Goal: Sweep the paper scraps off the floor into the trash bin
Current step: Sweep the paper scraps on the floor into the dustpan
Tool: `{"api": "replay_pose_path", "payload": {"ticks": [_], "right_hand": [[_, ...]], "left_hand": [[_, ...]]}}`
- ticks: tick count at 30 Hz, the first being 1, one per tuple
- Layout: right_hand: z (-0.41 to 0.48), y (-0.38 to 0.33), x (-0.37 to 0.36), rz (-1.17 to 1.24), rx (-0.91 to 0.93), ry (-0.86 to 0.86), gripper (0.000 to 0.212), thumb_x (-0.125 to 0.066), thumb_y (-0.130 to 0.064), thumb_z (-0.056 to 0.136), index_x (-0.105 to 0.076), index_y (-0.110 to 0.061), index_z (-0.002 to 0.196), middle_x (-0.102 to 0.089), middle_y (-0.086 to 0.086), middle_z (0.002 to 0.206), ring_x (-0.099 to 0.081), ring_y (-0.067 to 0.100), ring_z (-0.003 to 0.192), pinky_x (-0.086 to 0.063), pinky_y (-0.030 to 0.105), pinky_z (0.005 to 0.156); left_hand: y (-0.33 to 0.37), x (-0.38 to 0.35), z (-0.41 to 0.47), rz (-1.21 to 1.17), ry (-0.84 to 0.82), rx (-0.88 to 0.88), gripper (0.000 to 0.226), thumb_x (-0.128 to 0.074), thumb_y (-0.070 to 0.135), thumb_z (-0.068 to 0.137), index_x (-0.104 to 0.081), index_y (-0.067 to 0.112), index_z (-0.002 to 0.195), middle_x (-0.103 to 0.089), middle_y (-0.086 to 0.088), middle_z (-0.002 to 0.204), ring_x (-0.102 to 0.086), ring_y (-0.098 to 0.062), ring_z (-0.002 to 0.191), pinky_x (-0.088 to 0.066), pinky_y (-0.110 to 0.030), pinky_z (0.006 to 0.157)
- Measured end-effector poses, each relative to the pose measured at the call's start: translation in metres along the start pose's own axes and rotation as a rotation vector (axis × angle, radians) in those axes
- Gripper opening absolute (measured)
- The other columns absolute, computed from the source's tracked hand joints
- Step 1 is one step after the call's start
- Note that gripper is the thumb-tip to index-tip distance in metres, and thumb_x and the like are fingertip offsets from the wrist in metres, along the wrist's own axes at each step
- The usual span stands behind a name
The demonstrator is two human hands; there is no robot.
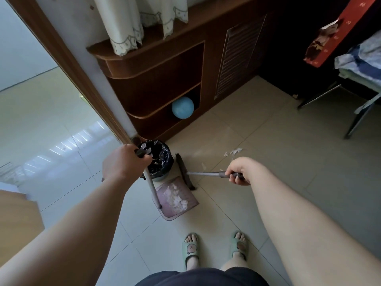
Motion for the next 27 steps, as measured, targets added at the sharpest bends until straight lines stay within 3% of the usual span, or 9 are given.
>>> {"api": "replay_pose_path", "payload": {"ticks": [6,14,19,24,27], "right_hand": [[0.026,0.024,0.016,0.131,-0.023,0.006,0.035,-0.04,-0.011,0.1,-0.043,-0.001,0.067,-0.039,0.004,0.039,-0.027,0.009,0.018,-0.019,0.009,0.024],[0.034,0.072,0.084,0.124,-0.035,0.142,0.032,-0.037,-0.006,0.097,-0.04,-0.005,0.065,-0.038,0.002,0.032,-0.026,0.009,0.016,-0.017,0.006,0.026],[0.009,0.071,0.125,-0.06,0.031,0.227,0.029,-0.039,-0.006,0.096,-0.039,-0.008,0.068,-0.037,0.005,0.058,-0.027,0.009,0.017,-0.018,0.006,0.029],[-0.018,0.079,0.168,-0.161,0.008,0.203,0.028,-0.041,-0.009,0.097,-0.042,-0.007,0.069,-0.039,0.001,0.037,-0.029,0.008,0.019,-0.019,0.007,0.028],[-0.019,0.091,0.19,-0.213,-0.04,0.172,0.026,-0.041,-0.012,0.098,-0.043,-0.006,0.073,-0.039,0.002,0.039,-0.029,0.009,0.021,-0.018,0.01,0.026]], "left_hand": [[0.01,-0.006,-0.001,0.017,-0.019,-0.005,0.03,-0.061,0.051,0.081,-0.067,0.021,0.081,-0.064,0.001,0.073,-0.06,-0.024,0.07,-0.038,-0.025,0.053],[0.041,-0.014,0.003,0.033,-0.015,-0.033,0.032,-0.061,0.051,0.08,-0.067,0.02,0.083,-0.064,0.0,0.075,-0.061,-0.024,0.071,-0.043,-0.026,0.055],[0.077,-0.021,0.0,0.044,-0.012,-0.067,0.033,-0.059,0.051,0.08,-0.065,0.019,0.079,-0.059,0.002,0.067,-0.058,-0.024,0.066,-0.037,-0.024,0.049],[0.107,-0.023,0.0,0.015,0.03,-0.08,0.034,-0.056,0.055,0.081,-0.065,0.023,0.076,-0.061,0.004,0.066,-0.058,-0.021,0.064,-0.042,-0.023,0.05],[0.123,-0.024,-0.002,0.011,0.039,-0.061,0.038,-0.055,0.055,0.082,-0.063,0.02,0.07,-0.06,0.002,0.064,-0.058,-0.024,0.064,-0.042,-0.025,0.051]]}}
Point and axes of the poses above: each hand's wrist, its own z-axis towards the middle knuckle, its own x-axis out of the back of the hand, y = z × x, the point moved 6 cm from there along z, towards the middle knuckle
